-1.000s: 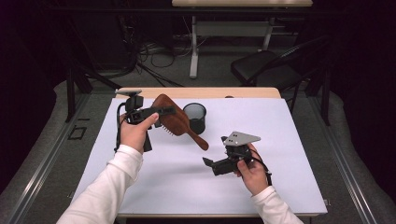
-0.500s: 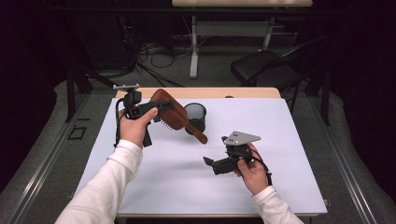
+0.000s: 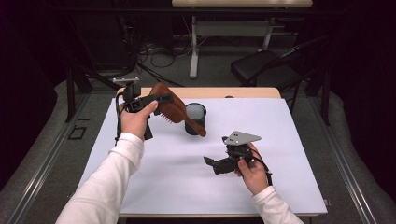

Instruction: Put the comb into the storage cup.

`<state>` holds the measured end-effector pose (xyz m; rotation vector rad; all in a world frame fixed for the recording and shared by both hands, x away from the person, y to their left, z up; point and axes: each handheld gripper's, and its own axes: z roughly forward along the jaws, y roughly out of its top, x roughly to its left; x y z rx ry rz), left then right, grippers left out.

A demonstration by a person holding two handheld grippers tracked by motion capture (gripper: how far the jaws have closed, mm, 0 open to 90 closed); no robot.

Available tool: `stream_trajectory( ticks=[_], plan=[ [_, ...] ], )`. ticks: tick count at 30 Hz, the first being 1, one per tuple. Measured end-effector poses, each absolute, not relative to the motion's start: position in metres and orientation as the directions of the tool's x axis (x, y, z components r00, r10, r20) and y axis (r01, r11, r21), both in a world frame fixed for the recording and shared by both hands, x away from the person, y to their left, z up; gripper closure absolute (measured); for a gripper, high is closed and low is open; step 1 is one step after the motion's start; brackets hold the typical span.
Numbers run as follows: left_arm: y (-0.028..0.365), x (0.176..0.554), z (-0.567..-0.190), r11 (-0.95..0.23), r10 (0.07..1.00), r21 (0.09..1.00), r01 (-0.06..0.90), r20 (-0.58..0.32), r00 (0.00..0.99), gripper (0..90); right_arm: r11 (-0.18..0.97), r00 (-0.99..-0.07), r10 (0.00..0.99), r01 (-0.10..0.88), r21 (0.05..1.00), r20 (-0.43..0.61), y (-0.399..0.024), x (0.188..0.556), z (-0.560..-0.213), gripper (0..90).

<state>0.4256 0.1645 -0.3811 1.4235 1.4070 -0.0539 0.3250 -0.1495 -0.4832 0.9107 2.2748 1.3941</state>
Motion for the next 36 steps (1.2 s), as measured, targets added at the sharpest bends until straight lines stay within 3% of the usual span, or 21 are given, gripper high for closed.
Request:
stream_trajectory(
  ticks=[36],
  plan=[
    [0.153,0.45,-0.372,0.349,0.742,0.657,0.668,-0.629,0.231,48.2,0.321,-0.744,0.665,0.359,0.876,0.061,-0.149,0.326,-0.486,1.9]
  ],
)
